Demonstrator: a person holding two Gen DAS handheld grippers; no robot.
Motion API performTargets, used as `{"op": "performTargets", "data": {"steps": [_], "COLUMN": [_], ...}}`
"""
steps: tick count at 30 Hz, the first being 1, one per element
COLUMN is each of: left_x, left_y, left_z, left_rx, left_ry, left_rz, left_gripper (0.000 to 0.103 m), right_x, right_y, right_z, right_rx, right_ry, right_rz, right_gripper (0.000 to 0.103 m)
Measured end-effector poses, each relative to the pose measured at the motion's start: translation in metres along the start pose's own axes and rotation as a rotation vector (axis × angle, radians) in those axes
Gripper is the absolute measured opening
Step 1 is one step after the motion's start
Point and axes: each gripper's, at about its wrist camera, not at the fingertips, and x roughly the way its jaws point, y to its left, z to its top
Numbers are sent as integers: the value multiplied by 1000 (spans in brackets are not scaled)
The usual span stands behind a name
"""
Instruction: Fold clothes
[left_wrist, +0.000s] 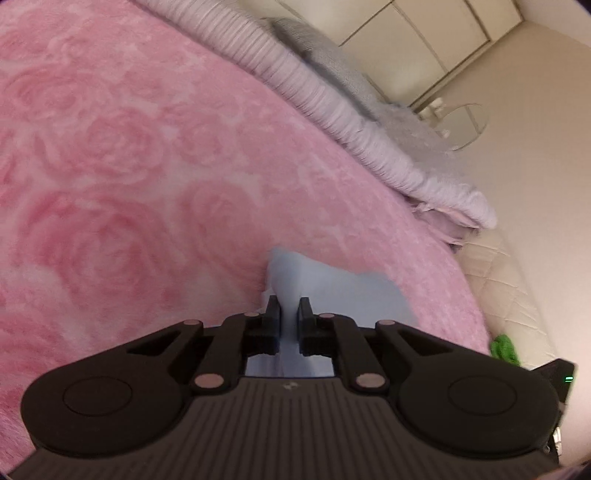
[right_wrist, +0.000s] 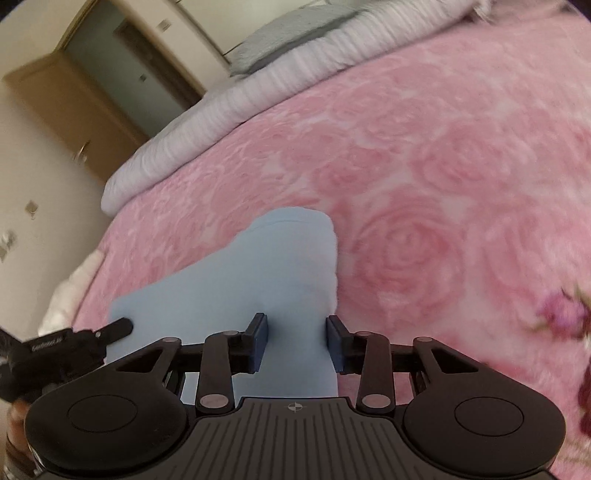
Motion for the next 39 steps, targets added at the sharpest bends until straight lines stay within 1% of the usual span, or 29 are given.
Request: {"op": "performTargets", "data": {"steps": [2, 4, 5, 8, 10, 11, 12, 15, 18, 20, 22, 24, 26, 27, 29, 31, 34, 36, 39], "left_x": [11, 14, 13, 5, -10, -20, -30, -55, -66, -67, -66, -61, -47, -39, -34, -37, -50, -60, -71], "left_y": [5, 8, 7, 1, -8, -13, -20, -38, -65, -82, -94, -101, -98, -93, -87, -88, -97, -102, -107], "left_z": [-7, -10, -10, -3, 0, 0, -2, -13, -37, -52, -66, -77, -85, -87, -86, -83, -81, -84, -90], "left_rx": [8, 1, 0, 17, 39, 53, 68, 107, 176, 227, 279, 320, 351, 355, 344, 331, 347, 351, 336], "left_ry": [11, 12, 18, 37, 9, -15, -30, -42, 10, 44, 61, 79, 111, 124, 125, 124, 103, 98, 109], "left_rz": [25, 28, 31, 53, 98, 135, 156, 157, 133, 137, 141, 162, 218, 245, 259, 264, 287, 307, 337], "left_gripper": [8, 9, 9, 15, 19, 19, 19, 19, 17, 16, 16, 16, 15, 8, 5, 5, 6, 8, 8], "right_x": [9, 18, 20, 18, 6, -2, -12, -43, -62, -69, -73, -74, -69, -62, -49, -49, -66, -80, -95], "right_y": [6, 10, 10, 3, 0, 0, 1, 5, 16, 29, 41, 48, 52, 51, 46, 43, 38, 37, 38], "right_z": [-3, -6, -7, -6, -5, -5, -6, -15, -29, -41, -53, -65, -77, -82, -91, -88, -78, -74, -79], "right_rx": [-54, -115, -118, -54, -14, -5, -7, -29, -96, -168, -232, -283, -323, -332, -332, -296, -230, -231, -240], "right_ry": [13, 28, 29, 35, 14, -4, -29, -80, -72, -53, -44, -33, -13, 5, 29, 28, -2, -26, -27], "right_rz": [-37, -79, -90, -78, -71, -73, -79, -75, -78, -92, -103, -114, -126, -138, -148, -133, -97, -103, -121], "right_gripper": [37, 37, 37, 38, 38, 39, 39, 39, 38, 38, 38, 38, 36, 36, 36, 36, 36, 36, 36]}}
